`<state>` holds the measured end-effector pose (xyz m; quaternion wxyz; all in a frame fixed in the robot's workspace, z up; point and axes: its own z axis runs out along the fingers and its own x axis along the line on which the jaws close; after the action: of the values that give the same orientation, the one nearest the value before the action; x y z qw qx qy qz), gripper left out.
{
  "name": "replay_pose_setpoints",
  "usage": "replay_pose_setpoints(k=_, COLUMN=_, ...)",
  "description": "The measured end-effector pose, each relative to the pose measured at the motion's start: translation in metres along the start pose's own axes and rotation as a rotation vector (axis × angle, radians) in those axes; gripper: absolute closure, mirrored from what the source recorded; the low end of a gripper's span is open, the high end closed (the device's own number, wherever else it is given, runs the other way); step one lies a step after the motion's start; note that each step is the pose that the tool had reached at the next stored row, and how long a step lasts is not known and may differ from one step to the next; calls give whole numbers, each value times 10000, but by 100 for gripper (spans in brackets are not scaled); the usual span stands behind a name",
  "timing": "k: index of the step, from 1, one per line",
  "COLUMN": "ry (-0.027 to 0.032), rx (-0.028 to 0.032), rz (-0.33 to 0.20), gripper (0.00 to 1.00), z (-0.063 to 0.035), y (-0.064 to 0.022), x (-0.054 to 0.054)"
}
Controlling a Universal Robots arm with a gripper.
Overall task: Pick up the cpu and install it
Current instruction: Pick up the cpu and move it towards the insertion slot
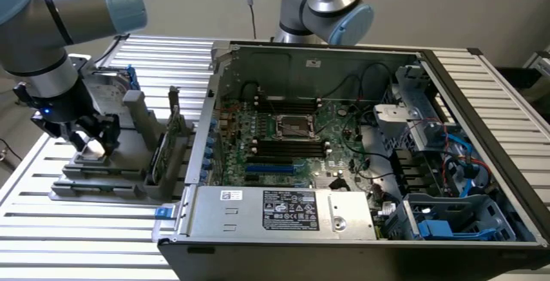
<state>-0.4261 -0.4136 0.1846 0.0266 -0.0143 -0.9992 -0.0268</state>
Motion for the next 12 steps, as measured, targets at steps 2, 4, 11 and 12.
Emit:
replay_pose_setpoints(k=2, ry=7, rx=15, rz=-117, gripper=38, z=0, y=0, x=1)
replay_pose_setpoints(k=4, ry=8, rx=17, rz=-130, gripper=38, z=0, y=0, x=1)
replay_pose_setpoints(k=11, ry=9, rx=18, rz=-146, gripper=40, z=1, y=0, x=1)
replay_pose_setpoints(k=12, ry=9, rx=18, rz=-148, gripper=40, z=1, y=0, x=1)
